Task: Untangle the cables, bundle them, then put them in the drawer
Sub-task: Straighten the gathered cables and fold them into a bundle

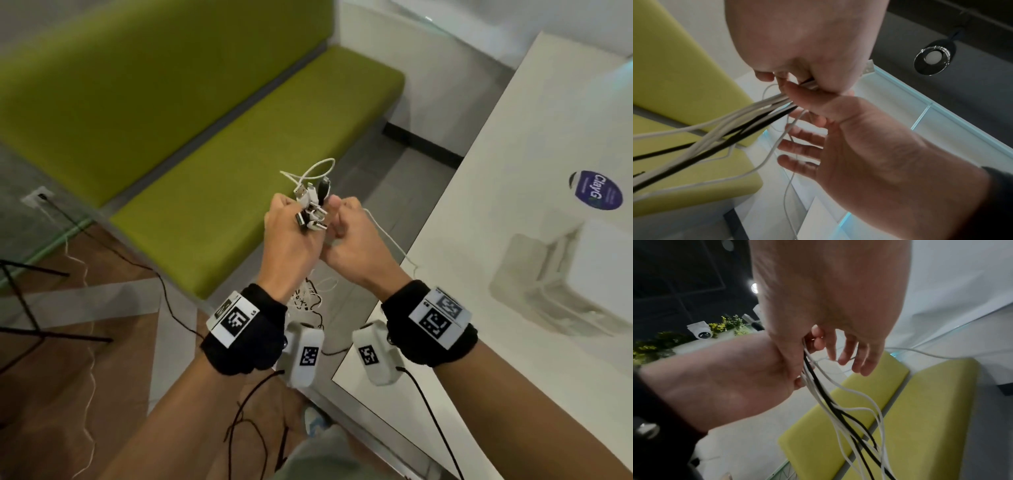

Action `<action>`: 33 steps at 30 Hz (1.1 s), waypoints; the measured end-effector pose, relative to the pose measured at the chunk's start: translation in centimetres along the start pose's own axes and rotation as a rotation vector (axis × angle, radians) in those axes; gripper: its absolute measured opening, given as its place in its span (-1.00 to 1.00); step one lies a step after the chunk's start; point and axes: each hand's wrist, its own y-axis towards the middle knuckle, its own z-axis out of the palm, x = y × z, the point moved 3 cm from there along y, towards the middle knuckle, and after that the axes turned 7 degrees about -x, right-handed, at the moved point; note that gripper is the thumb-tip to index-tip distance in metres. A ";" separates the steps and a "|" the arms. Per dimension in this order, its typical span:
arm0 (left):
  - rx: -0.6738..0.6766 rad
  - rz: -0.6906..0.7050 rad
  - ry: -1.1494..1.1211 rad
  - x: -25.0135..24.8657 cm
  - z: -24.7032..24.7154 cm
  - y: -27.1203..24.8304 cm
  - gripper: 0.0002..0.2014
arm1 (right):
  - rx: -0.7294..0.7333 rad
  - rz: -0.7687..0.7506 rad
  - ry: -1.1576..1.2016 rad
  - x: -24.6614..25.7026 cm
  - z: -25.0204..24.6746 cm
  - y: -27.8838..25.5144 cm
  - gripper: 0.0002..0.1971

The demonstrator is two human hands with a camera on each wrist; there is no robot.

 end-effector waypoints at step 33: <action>-0.189 -0.112 -0.358 0.8 -10.4 2.6 -0.60 | 0.101 0.129 -0.334 -5.7 5.6 3.3 -0.84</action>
